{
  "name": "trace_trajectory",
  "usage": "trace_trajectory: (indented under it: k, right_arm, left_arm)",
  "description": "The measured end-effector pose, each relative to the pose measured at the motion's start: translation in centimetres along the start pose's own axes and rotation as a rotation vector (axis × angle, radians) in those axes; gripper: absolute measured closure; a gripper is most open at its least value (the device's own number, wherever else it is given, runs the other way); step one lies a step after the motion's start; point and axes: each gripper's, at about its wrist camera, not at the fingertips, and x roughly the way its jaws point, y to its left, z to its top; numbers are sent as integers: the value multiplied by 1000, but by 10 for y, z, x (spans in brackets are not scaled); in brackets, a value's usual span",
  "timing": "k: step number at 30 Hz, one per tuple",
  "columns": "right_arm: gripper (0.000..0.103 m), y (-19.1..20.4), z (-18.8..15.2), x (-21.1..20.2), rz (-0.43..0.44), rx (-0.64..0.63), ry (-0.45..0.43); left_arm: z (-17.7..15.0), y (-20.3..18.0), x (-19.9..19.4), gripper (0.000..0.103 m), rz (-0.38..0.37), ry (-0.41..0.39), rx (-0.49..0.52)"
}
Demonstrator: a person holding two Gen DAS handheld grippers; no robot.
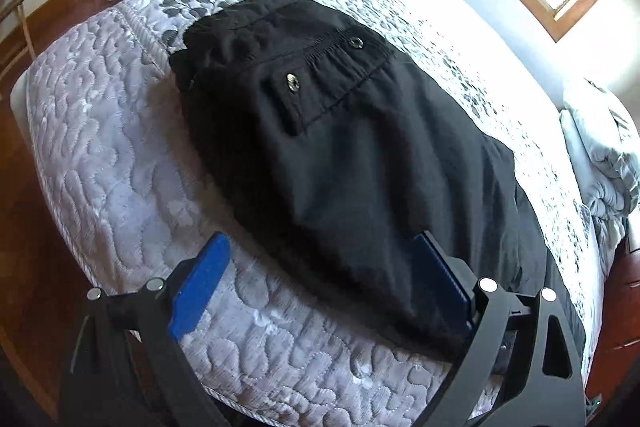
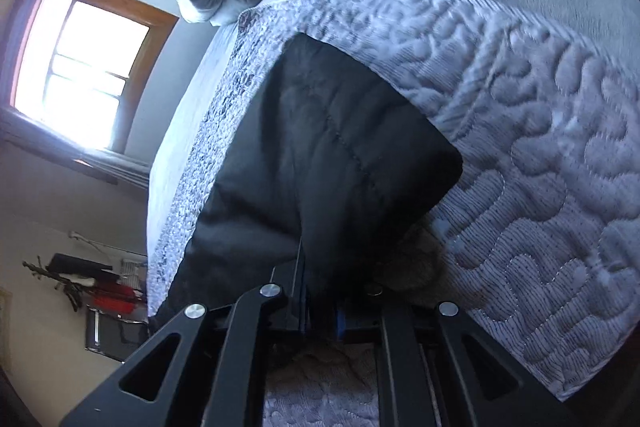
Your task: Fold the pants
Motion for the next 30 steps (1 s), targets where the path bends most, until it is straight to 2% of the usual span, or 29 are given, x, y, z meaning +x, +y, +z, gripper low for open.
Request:
trace_trajectory:
  k: [6,12,14,19,22,30]
  right_arm:
    - [94,83,-6,-28,-70,-215,-80]
    - [94,192,-39,-32,-55,-513,-109]
    - [94,226,-58,-24,-42,-605,-86]
    - [94,288,-113,11,-78,-811,-23]
    - [94,301,-140,30,-88,-878,33]
    - [94,324,-230,96,-189,-1122,197]
  left_arm:
    - [-3,-3,-1,10,-22,6,5]
    - [-7,-1,-14,10,-60,-2,1]
    - [-8,-1,-17,10,-74,0,-2]
    - [-11,1,-21,9,-90,2,-9]
    - [-11,5,-21,9,-96,8,-22]
    - [-11,16,-16,9,-99,23,-56]
